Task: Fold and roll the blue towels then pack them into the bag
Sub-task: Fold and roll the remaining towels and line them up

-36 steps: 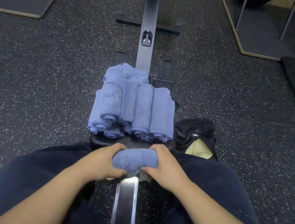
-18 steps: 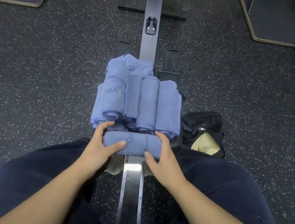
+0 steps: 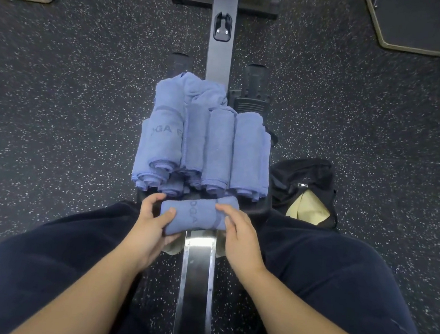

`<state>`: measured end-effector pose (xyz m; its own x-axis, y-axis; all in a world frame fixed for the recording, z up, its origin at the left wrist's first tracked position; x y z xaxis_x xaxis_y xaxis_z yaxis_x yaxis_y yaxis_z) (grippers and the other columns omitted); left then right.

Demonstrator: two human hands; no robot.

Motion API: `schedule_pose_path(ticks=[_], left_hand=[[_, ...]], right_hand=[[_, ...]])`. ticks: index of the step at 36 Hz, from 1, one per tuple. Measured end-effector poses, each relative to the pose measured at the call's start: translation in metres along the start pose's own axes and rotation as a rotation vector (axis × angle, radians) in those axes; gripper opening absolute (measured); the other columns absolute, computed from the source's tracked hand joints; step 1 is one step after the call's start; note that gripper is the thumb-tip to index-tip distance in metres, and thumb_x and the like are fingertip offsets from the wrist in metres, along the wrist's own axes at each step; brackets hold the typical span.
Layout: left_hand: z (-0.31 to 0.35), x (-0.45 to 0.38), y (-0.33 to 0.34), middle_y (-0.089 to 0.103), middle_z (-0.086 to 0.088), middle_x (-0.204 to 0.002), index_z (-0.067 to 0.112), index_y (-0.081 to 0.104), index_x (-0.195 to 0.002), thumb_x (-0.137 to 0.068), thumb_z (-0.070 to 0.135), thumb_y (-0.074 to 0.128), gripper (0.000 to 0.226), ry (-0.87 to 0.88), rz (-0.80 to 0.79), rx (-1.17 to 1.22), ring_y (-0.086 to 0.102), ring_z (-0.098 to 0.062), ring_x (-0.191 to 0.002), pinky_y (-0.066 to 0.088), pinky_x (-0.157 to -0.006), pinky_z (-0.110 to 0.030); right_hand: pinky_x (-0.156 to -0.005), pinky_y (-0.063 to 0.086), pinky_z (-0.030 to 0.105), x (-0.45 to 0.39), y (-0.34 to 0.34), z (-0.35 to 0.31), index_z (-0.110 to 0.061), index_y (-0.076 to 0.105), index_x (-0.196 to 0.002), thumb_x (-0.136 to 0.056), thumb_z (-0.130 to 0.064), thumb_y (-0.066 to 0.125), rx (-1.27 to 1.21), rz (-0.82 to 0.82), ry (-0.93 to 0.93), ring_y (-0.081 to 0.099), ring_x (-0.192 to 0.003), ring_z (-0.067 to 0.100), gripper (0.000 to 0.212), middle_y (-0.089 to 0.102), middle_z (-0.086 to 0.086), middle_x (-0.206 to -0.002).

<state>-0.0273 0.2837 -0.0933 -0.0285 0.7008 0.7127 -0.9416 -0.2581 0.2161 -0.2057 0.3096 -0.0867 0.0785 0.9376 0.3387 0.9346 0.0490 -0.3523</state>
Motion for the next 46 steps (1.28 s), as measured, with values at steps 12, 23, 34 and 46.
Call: schedule_pose_path(ticks=[12, 23, 34, 46], left_hand=[[0.002, -0.003, 0.011, 0.057, -0.003, -0.106, 0.021, 0.057, -0.106, -0.090, -0.014, 0.038, 0.043, -0.035, -0.062, -0.064, 0.062, -0.017, -0.094, 0.050, -0.080, -0.029], [0.000, -0.009, 0.014, 0.061, -0.007, -0.102, 0.022, 0.057, -0.117, -0.091, -0.006, 0.046, 0.040, 0.038, 0.014, -0.184, 0.061, -0.017, -0.094, 0.051, -0.083, -0.031], [-0.002, -0.011, 0.015, 0.066, -0.004, -0.105, 0.045, 0.061, -0.100, -0.093, 0.005, 0.057, 0.041, 0.169, -0.022, -0.437, 0.064, -0.030, -0.104, 0.049, -0.098, -0.048], [-0.003, -0.013, 0.026, 0.066, 0.005, -0.099, 0.044, 0.055, -0.106, -0.095, 0.007, 0.056, 0.039, 0.198, -0.012, -0.465, 0.066, -0.017, -0.094, 0.052, -0.095, -0.043]], right_hand=[[-0.098, 0.045, 0.037, -0.009, -0.006, 0.011, -0.055, 0.054, -0.101, -0.100, -0.011, 0.038, -0.049, 0.047, 0.154, 0.056, -0.106, 0.013, 0.047, 0.055, -0.002, -0.123], [-0.076, 0.024, -0.010, -0.010, -0.010, 0.004, -0.033, 0.050, -0.128, -0.096, 0.002, 0.040, -0.062, 0.060, 0.120, 0.037, -0.101, -0.026, 0.049, 0.034, -0.006, -0.128], [-0.092, 0.034, 0.018, -0.012, -0.013, 0.004, -0.035, 0.051, -0.120, -0.093, -0.001, 0.043, -0.075, 0.181, 0.165, 0.045, -0.110, 0.007, 0.044, 0.043, -0.001, -0.128], [-0.086, 0.031, 0.009, -0.013, -0.018, 0.005, -0.034, 0.049, -0.129, -0.095, -0.004, 0.042, -0.045, 0.199, 0.171, 0.043, -0.103, -0.003, 0.046, 0.039, -0.005, -0.132]])
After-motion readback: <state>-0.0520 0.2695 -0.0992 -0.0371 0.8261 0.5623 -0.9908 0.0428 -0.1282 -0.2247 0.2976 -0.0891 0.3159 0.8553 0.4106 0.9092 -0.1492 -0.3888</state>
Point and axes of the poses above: each hand's wrist, its own x-axis away from the middle knuckle, its own y-axis out of the palm, z = x × y, the point moved 2 cm from there along -x, towards the middle knuckle
